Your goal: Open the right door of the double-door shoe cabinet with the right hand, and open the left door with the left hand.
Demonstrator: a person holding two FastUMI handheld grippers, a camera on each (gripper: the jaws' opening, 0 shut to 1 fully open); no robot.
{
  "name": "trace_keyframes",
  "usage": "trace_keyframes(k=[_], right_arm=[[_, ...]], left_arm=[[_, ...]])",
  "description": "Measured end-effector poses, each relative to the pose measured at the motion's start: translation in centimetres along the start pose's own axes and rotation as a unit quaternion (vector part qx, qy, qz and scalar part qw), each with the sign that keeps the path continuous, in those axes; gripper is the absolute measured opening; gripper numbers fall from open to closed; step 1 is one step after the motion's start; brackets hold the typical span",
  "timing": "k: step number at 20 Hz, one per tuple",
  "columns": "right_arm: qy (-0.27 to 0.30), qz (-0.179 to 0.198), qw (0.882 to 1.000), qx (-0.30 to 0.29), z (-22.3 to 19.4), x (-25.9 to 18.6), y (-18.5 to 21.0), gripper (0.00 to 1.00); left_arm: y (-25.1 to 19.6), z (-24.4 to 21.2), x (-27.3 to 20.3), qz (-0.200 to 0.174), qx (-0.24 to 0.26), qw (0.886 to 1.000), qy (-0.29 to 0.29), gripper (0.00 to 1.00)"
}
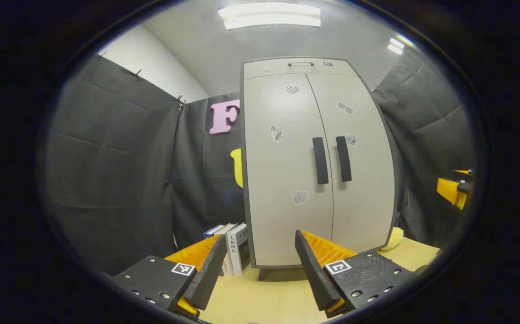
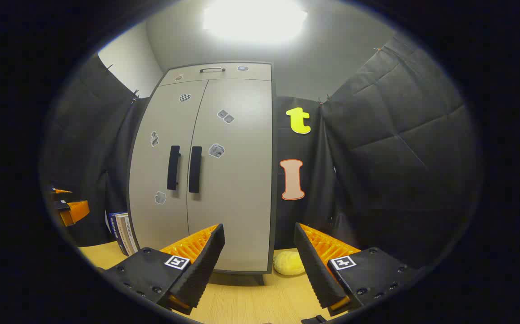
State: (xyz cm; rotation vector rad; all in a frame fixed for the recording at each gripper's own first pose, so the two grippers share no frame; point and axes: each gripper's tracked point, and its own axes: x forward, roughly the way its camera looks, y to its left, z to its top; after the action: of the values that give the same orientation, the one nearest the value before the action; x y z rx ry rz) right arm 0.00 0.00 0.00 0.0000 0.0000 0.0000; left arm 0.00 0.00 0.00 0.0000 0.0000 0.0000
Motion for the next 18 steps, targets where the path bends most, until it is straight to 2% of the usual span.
trace_keyframes(k=[18], right_arm=[[0.003, 0.011, 1.000, 0.000, -0.1, 0.5, 1.6, 0.97]], left_arm=[[0.6, -0.1, -0.3, 0.004, -0.003, 1.000, -0.003, 0.89]])
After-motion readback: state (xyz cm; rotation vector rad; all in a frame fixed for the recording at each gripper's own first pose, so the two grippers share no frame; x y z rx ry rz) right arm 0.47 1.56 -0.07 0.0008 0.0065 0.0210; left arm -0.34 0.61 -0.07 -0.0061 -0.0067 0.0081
